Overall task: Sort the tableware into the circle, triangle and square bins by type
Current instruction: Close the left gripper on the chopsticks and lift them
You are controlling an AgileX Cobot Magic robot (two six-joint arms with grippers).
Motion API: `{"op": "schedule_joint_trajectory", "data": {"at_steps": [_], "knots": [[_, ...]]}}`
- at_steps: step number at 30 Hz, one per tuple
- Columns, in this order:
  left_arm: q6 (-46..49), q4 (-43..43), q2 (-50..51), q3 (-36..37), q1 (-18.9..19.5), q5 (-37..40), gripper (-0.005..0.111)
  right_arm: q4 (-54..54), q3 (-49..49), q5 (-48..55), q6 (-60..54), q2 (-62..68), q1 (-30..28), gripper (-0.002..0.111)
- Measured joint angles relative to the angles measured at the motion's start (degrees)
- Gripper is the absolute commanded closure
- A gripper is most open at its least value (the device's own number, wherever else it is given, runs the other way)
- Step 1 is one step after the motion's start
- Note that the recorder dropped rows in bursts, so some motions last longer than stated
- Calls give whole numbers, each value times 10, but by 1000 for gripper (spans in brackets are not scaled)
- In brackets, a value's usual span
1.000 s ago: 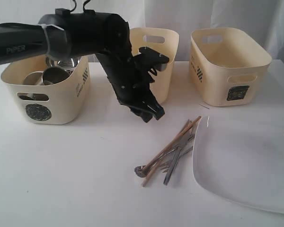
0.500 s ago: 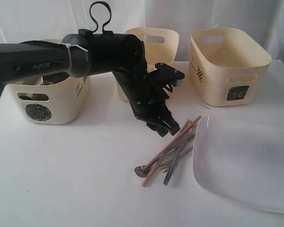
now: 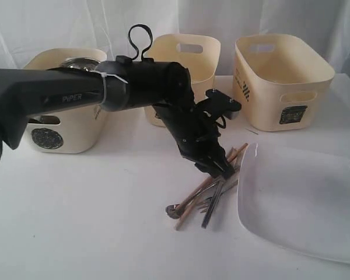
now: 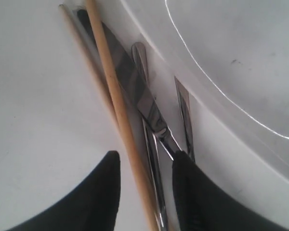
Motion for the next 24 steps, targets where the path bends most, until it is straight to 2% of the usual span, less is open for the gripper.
{"op": "schedule_joint_trajectory", "data": {"at_steps": [24], "knots": [[11,18,28,0,0,-49,65,0,0,0,0,0,0,108]]}}
